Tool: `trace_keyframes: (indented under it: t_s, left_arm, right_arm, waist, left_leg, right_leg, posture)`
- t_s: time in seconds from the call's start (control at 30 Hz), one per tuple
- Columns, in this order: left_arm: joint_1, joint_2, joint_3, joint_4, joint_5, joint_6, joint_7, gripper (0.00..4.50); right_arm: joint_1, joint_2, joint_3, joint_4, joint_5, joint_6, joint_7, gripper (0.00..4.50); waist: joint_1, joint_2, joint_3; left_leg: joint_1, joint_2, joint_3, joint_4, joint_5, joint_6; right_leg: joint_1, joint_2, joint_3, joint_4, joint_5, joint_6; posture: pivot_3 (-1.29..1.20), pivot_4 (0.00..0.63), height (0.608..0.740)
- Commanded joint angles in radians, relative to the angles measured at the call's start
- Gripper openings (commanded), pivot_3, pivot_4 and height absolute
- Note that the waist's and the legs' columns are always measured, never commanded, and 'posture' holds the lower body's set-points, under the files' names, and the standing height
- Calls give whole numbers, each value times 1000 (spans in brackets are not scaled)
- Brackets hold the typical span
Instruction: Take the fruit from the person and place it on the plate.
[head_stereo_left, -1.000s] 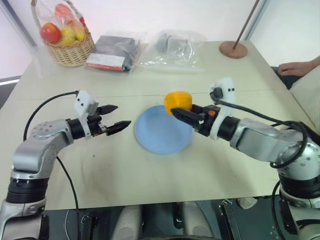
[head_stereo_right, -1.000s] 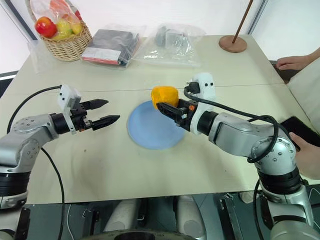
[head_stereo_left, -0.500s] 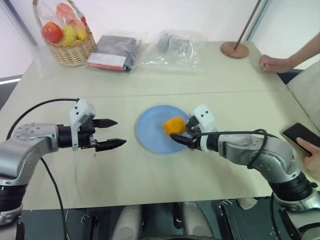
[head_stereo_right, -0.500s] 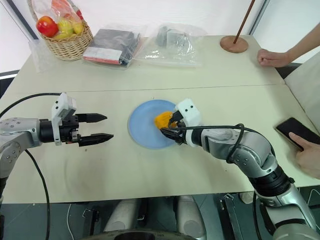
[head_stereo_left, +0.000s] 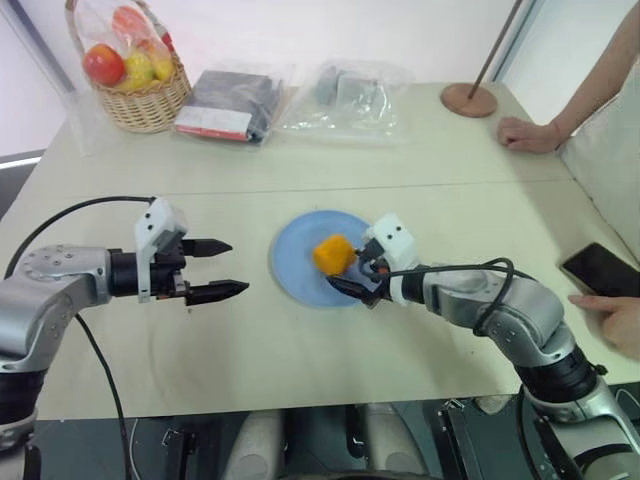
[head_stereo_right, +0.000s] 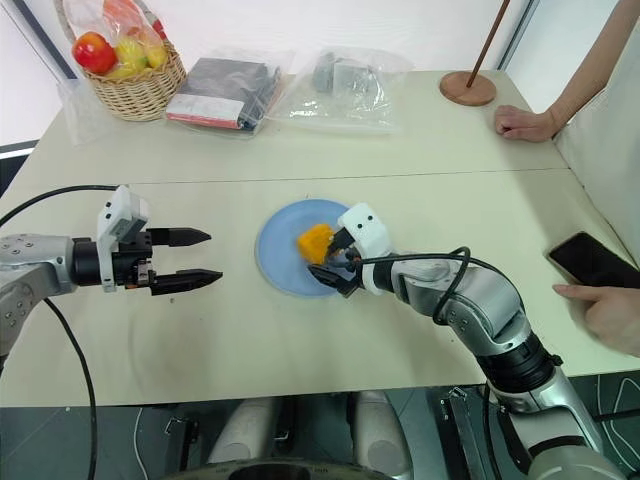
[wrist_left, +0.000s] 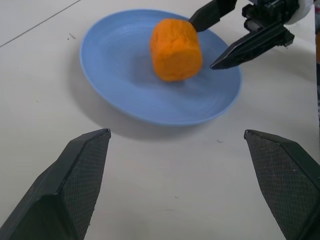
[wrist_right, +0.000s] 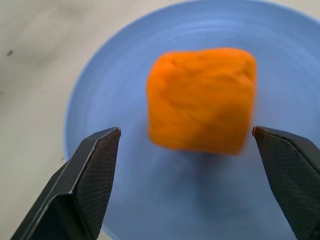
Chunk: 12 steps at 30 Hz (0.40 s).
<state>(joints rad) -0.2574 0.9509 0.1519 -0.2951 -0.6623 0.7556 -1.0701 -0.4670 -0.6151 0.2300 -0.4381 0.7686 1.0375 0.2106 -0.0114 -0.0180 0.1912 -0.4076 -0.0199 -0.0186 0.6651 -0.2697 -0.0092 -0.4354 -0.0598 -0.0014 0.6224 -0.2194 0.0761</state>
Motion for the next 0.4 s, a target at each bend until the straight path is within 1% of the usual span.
trace_keyframes:
  t_s: [0.03,0.1,0.17,0.23,0.33,0.4]
  left_arm:
    - [-10,21,32,-6,1,-22,-15,4500]
    - [-15,23,28,-3,1,-25,-20,4500]
    - [-19,26,22,-1,3,-30,-30,4500]
    - [-22,29,20,3,5,-32,-39,4500]
    - [-27,32,20,12,5,-33,-48,4500]
    - [-29,33,17,16,5,-34,-55,4500]
  right_arm:
    - [1,-78,-165,-94,53,26,71,4454]
    - [8,-131,-251,-132,103,30,131,4454]
    - [32,-215,-363,-179,156,15,228,4454]
    - [64,-284,-441,-211,179,-2,304,4454]
    - [117,-356,-537,-229,210,-12,381,4454]
    - [144,-381,-576,-232,225,-16,410,4454]
  waist:
    - [2,1,1]
    - [2,1,1]
    - [1,1,1]
    - [1,1,1]
    - [1,1,1]
    - [0,1,1]
  left_leg:
    - [0,0,0,0,0,0]
    - [0,0,0,0,0,0]
    - [0,0,0,0,0,0]
    - [0,0,0,0,0,0]
    - [0,1,0,0,0,0]
    - [0,1,0,0,0,1]
  right_leg:
    - [0,0,0,0,0,0]
    - [0,0,0,0,0,0]
    - [0,0,0,-1,0,0]
    - [0,0,0,-1,0,1]
    - [1,1,-1,-2,1,2]
    - [1,1,0,-2,1,2]
  posture:
    - [0,150,740]
    - [0,150,740]
    - [0,150,740]
    - [0,150,740]
    - [0,150,740]
    - [0,150,740]
